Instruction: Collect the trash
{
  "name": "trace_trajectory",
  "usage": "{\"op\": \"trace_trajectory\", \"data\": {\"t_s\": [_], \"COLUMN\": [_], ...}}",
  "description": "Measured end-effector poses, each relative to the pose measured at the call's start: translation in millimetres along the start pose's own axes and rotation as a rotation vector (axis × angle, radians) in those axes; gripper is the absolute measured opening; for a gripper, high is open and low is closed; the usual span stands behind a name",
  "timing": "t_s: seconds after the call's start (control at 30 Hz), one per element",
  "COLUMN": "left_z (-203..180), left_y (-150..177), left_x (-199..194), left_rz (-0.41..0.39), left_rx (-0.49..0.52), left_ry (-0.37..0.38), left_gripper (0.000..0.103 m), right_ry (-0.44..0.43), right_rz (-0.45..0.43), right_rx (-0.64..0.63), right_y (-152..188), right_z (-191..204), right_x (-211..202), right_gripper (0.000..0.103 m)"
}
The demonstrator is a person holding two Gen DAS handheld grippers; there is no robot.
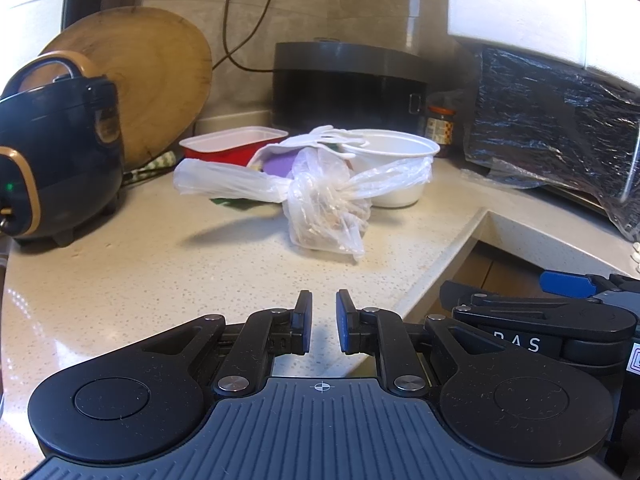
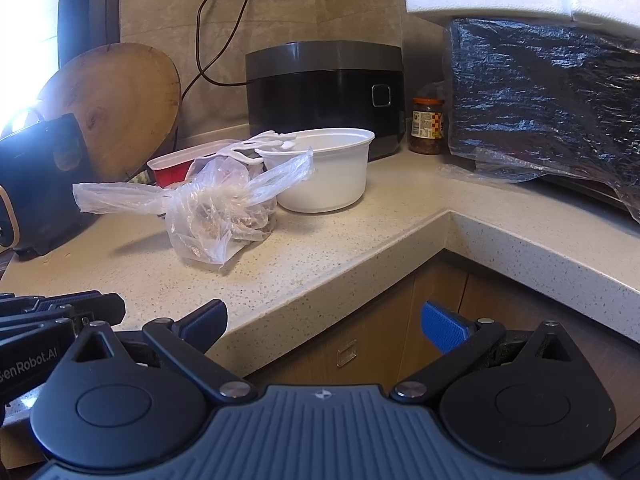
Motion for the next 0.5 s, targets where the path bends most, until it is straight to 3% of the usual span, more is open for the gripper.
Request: {"op": "trace_trajectory", "data": {"t_s": [0.5], "left_z": [-3.4], "left_y": [1.1], "left_x": [2.2], "left_rz": [0.007], "left_rx": [0.004], "left_ry": [0.012], "left_gripper": [0.016], "right_ry": [0.017], "right_rz": [0.026], "right_rx": [-0.034], "right_y": [4.1], "right_z": [-0.5], "right_x": [1.7], "right_gripper": [0.103]}}
Point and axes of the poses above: each gripper's, at about its wrist camera, not at the fingertips, and x roughly the way its jaws point, z to its left, y to its underside, the point moved 8 cm from there along x, roughly the way its jaws point, and after that the axes turned 9 degrees about x, right-handed, at the moved point
